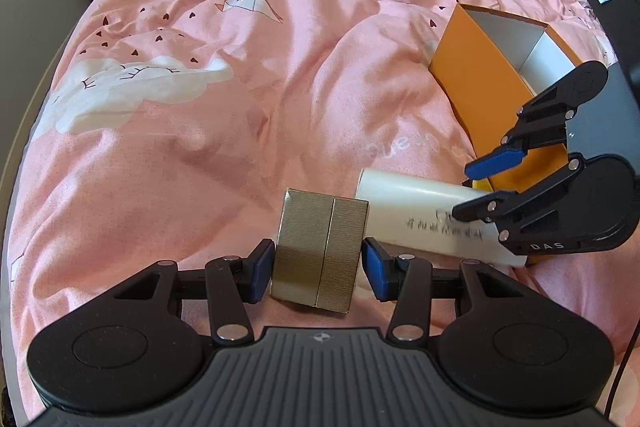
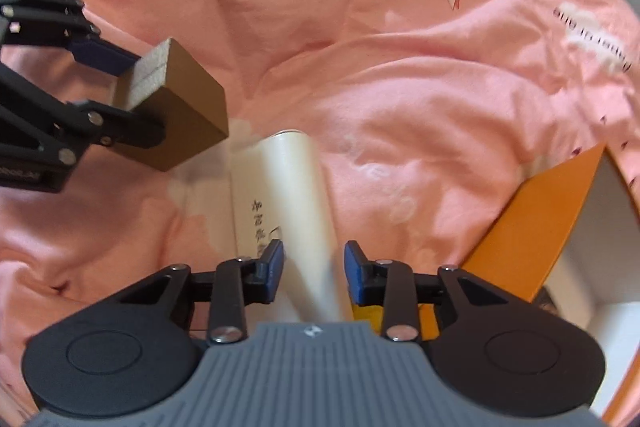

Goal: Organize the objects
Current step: 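Grasp the white glasses case with the right tool and lift it, then carry the gold cube box and glasses case over the orange box and lower them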

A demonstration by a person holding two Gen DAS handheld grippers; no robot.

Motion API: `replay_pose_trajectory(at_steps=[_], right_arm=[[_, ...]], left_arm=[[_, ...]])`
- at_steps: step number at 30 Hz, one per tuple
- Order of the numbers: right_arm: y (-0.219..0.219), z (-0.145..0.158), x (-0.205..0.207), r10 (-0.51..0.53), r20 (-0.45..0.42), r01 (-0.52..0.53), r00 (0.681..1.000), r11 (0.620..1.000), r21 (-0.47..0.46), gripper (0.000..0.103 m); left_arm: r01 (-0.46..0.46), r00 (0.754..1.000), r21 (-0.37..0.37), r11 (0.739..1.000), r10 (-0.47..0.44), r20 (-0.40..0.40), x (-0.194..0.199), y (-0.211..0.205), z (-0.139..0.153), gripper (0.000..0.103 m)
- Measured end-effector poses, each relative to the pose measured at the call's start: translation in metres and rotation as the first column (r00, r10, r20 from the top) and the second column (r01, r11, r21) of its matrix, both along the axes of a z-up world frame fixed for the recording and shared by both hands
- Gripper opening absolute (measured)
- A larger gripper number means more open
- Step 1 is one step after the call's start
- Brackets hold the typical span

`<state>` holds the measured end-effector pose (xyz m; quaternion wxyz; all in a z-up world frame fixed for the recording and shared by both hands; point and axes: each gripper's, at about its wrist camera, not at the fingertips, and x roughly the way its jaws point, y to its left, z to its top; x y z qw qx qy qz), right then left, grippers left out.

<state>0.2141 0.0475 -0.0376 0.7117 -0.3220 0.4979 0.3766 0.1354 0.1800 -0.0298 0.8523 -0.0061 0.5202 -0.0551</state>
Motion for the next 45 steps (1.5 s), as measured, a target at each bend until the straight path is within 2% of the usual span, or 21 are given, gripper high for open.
replay_pose_trajectory(at_steps=[3,5,7,10,15,22,26,32,37,45], right_arm=[[0.005,-0.005,0.002,0.026,-0.024,-0.026,0.999,1.0,-0.006,0.034],[0.01,-0.007,0.001,0.047,-0.023,-0.048,0.999,0.999,-0.007,0.038],[0.016,-0.01,0.001,0.074,-0.021,-0.074,0.997,0.997,-0.016,0.049],[0.026,-0.016,0.0,0.105,-0.046,-0.107,0.993,0.994,-0.034,0.059],[0.034,-0.03,-0.004,0.147,-0.028,-0.149,0.989,0.983,-0.103,0.062],[0.03,-0.037,0.001,0.121,-0.051,-0.125,0.991,0.989,-0.086,0.062],[0.027,-0.024,-0.012,0.16,0.017,-0.158,0.987,0.985,-0.068,0.061],[0.021,0.012,-0.032,0.25,0.139,-0.245,0.958,0.968,-0.052,0.061],[0.012,0.044,-0.041,0.319,0.23,-0.313,0.919,0.948,-0.065,0.061],[-0.026,0.084,-0.042,0.382,0.34,-0.36,0.859,0.924,-0.13,0.061]], left_arm=[[0.003,1.0,-0.007,1.0,-0.003,-0.002,0.001,-0.002,-0.001,0.054],[0.01,1.0,-0.008,1.0,-0.01,-0.005,0.002,-0.003,-0.002,0.054],[0.018,1.0,-0.007,1.0,-0.018,-0.008,0.002,-0.005,-0.003,0.054],[0.018,1.0,-0.008,1.0,-0.018,-0.01,0.002,-0.005,-0.004,0.054],[0.016,1.0,-0.012,1.0,-0.016,-0.01,0.004,-0.003,-0.005,0.054],[0.014,1.0,-0.013,1.0,-0.014,-0.011,0.005,-0.004,-0.004,0.054],[0.008,1.0,-0.007,1.0,-0.008,0.005,0.003,-0.002,0.001,0.054],[-0.005,0.999,0.015,1.0,0.004,0.053,-0.003,-0.003,0.022,0.054],[-0.005,0.994,0.033,0.999,0.001,0.113,-0.008,-0.008,0.052,0.054],[0.057,0.982,0.057,0.997,-0.066,0.178,0.0,-0.038,0.093,0.054]])
